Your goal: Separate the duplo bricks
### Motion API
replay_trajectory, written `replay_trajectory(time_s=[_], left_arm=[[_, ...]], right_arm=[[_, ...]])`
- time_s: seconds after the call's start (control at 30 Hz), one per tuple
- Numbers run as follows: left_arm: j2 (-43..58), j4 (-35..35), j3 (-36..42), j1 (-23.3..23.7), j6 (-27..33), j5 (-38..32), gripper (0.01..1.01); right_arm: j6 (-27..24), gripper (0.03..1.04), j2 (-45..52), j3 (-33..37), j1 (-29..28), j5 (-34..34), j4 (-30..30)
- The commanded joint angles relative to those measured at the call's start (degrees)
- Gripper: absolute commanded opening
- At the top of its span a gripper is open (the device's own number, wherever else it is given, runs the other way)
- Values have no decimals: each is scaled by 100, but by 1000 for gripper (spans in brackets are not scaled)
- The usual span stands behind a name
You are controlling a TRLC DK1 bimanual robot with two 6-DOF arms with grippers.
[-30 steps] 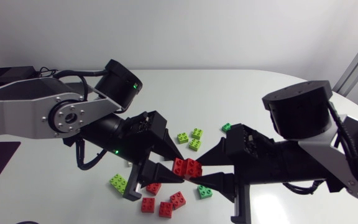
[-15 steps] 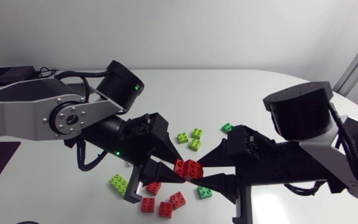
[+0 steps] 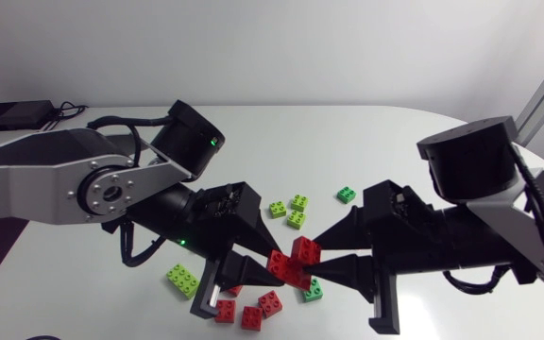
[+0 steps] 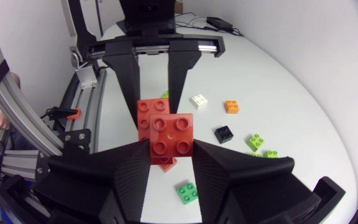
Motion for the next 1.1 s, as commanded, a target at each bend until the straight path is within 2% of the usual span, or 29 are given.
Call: replay_trajectory(time_s=[0.0,0.07,0.23,0.4,0.57,0.77,1.07], left_arm=[[-94,7,-10,110,-26,9,284],[-120,-1,8,215,-17,9,284],[-199,-1,52,778,80,0,284],[-348,-1,69,1261,150,0,284],[-498,-1,26,1463,141,0,284],[-709,-1,-185,1639,168,0,284],[-814,42,-475,2175,440,18,284]], right_arm=[[206,302,-281,-148,188,358,188],[162,300,-325,-165,126,560,197],[-313,302,-70,-253,-427,551,56],[-471,303,607,-403,-462,692,364],[-489,303,1706,-201,-208,894,838],[-480,305,3050,204,373,1245,1172],[-497,308,4079,1030,671,1430,1199]])
